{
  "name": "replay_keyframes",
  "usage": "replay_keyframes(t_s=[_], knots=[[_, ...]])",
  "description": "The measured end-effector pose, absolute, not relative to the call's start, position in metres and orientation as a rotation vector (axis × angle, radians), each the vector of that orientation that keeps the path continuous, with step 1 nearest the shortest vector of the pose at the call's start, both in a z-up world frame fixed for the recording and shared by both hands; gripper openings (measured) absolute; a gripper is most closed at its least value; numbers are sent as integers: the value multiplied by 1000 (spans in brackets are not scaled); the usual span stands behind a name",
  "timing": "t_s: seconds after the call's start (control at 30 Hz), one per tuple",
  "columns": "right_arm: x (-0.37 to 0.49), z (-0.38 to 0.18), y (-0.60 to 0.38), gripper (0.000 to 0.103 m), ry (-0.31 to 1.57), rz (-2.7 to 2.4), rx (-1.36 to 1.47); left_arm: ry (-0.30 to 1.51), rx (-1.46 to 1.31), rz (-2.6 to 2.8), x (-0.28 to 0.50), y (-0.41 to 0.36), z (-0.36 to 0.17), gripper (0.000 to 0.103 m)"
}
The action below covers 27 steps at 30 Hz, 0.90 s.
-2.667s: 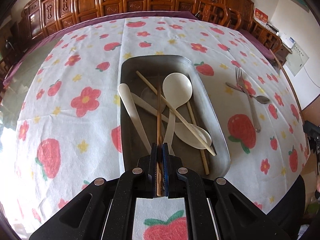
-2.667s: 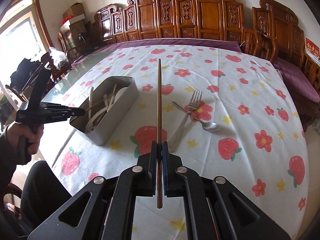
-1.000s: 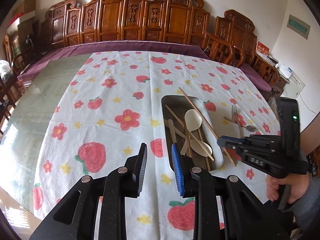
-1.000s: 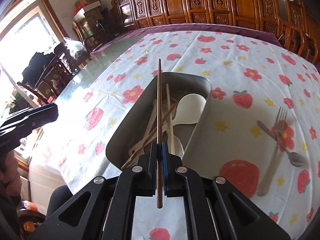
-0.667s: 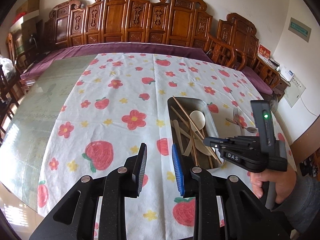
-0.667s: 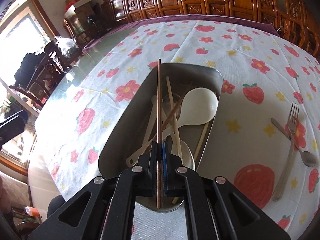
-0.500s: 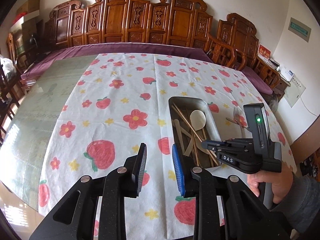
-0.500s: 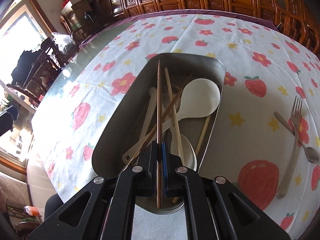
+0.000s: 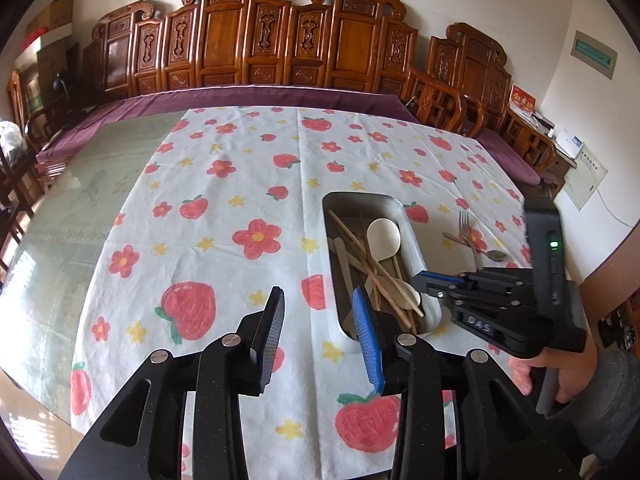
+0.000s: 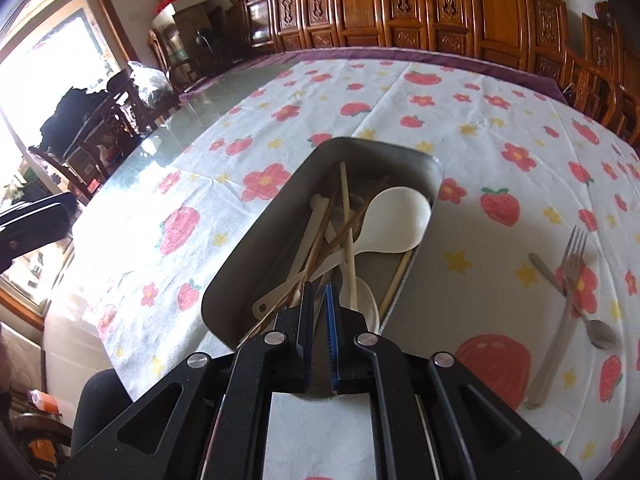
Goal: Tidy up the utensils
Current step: 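Lower the wooden chopstick into the tray and open the right tool, then move the left tool to the metal fork and grasp it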
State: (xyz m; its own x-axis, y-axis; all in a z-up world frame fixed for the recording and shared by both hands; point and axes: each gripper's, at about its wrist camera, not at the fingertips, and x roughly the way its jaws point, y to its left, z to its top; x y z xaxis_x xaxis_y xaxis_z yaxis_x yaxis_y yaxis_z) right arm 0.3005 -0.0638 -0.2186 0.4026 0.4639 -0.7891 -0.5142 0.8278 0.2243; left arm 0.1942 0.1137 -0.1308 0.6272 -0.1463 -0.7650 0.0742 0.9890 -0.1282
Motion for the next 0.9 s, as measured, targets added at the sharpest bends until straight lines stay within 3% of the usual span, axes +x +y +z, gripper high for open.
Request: replay_keyframes(t_s=[0.17,0.83,0.9], knots=[[281,-196,-103,8,912,600,-61,887,-75,-147,199,96,-130,40],[256,-194,-254,8,880,399,-33,918,-8,-253,232,3,-145,40],[259,-199,-265,13,882,379,-26,931,0,-261,238,-6,-151,40]])
